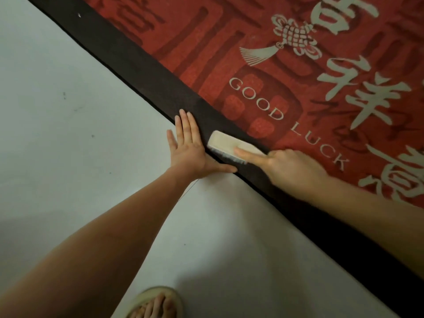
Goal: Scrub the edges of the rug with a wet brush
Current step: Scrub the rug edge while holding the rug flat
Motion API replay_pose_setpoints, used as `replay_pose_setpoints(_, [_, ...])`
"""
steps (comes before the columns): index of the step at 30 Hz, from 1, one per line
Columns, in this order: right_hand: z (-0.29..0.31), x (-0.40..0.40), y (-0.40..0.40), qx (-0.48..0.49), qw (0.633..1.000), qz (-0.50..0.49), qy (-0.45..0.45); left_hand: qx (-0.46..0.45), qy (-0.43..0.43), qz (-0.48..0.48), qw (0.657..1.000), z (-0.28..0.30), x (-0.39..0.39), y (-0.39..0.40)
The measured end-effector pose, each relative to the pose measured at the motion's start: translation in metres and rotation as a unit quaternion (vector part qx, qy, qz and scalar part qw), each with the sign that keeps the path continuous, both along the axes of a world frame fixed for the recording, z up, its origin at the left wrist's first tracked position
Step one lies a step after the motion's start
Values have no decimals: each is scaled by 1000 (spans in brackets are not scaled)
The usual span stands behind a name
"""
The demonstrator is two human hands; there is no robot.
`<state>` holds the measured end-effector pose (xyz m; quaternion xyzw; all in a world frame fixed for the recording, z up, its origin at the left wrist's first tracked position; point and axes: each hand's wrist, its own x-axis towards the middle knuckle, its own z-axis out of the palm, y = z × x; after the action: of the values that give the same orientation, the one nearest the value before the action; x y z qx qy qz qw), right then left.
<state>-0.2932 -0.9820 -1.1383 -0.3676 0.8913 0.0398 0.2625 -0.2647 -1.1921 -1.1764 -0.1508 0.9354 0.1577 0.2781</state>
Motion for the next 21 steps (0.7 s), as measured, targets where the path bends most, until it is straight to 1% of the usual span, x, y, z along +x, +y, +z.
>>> replay_pose_setpoints(1, [4,-14,13,42,999,-7,28,5,2,-3,1000,0,0,0])
replay_pose_setpoints(2, [8,-29,11,67,995,-40,66,4,4,-3,1000,1,1,0])
replay_pose_setpoints(3, [7,-37,-4,38,991,-91,88,0,2,-1,1000,2,2,0])
replay_pose_setpoints(4, [5,-37,-24,-3,986,-145,78,1,-1,-2,1000,2,0,0])
replay_pose_setpoints(5, [3,-28,-43,-23,983,-175,46,-1,-2,0,1000,1,-1,0])
replay_pose_setpoints(6, [0,-14,-52,-39,984,-172,22,-5,1,4,1000,0,0,0])
replay_pose_setpoints(7, [-4,3,-48,-60,988,-140,10,-9,8,4,1000,-2,2,1])
replay_pose_setpoints(8, [-4,18,-32,-59,995,-74,-7,-8,10,4,1000,-2,2,2])
replay_pose_setpoints(9, [3,24,-9,-28,999,-23,-24,-4,9,5,1000,-2,1,2])
replay_pose_setpoints(10, [9,15,11,27,1000,-3,-16,2,5,5,1000,-1,1,1])
replay_pose_setpoints(11, [13,-2,22,69,997,-18,15,5,2,4,1000,-1,1,0])
replay_pose_setpoints(12, [14,-16,21,76,994,-48,57,4,-1,2,1000,0,0,0])
replay_pose_setpoints(13, [12,-20,9,48,991,-89,83,3,-5,0,1000,1,-1,0])
replay_pose_setpoints(14, [12,-17,-8,24,989,-127,71,3,-10,-3,1000,2,-3,0])
replay_pose_setpoints(15, [10,-6,-23,8,989,-140,50,2,-13,-3,1000,2,-3,0])
replay_pose_setpoints(16, [4,9,-29,-14,991,-126,36,-1,-14,-1,1000,2,-2,0])
replay_pose_setpoints(17, [0,21,-24,-35,995,-87,20,-3,-11,-2,1000,0,-1,1])
replay_pose_setpoints(18, [3,28,-9,-32,999,-39,-6,-4,-10,-1,1000,-1,0,1])
replay_pose_setpoints(19, [8,24,10,-4,1000,-15,-19,-3,-10,-2,1000,-1,-1,1])
replay_pose_setpoints(20, [11,10,26,38,999,-13,-1,0,-11,-3,1000,0,-2,1])
replay_pose_setpoints(21, [14,-7,32,64,997,-40,34,2,-12,-4,1000,1,-2,0])
